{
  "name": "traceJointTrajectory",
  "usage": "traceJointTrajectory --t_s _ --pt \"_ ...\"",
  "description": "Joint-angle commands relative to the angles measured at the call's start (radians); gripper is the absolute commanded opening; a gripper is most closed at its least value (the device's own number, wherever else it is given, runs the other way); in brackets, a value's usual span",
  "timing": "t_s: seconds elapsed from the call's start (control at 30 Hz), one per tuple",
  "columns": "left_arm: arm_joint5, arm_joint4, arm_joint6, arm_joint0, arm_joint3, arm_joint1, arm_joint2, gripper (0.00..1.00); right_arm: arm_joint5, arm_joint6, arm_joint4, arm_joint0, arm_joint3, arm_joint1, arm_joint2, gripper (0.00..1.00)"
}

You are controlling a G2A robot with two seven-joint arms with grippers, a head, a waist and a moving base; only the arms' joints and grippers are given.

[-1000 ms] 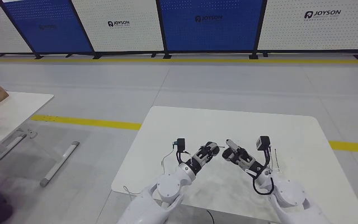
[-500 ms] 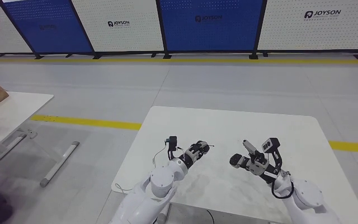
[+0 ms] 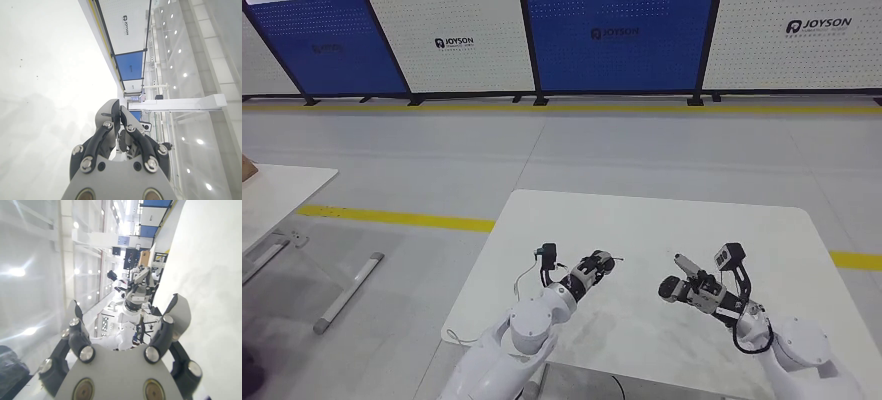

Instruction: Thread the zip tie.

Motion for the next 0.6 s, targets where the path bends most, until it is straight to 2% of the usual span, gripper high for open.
traceJointTrajectory --t_s 0.0,0.1,0.23,0.5,0.57 --pt "0.01 -0.02 -0.044 0.005 -0.005 0.004 -0.011 0.0 0.025 0.062 -0.011 -0.013 -0.025 0.014 0.05 1.0" --pt "0.038 -0.036 -0.144 0.009 -0.013 0.015 -0.046 0.0 0.074 0.133 -0.04 -0.049 -0.085 0.037 0.135 1.0" --pt "0.052 -0.016 -0.223 0.02 -0.026 0.025 -0.057 0.0 0.175 0.284 -0.115 -0.06 -0.127 0.059 0.167 1.0" --pt "0.052 -0.016 -0.223 0.02 -0.026 0.025 -0.057 0.0 0.175 0.284 -0.115 -0.06 -0.127 0.059 0.167 1.0" --pt "0.045 -0.007 -0.218 0.018 -0.012 0.025 -0.052 0.0 0.175 0.284 -0.115 -0.06 -0.127 0.059 0.167 1.0"
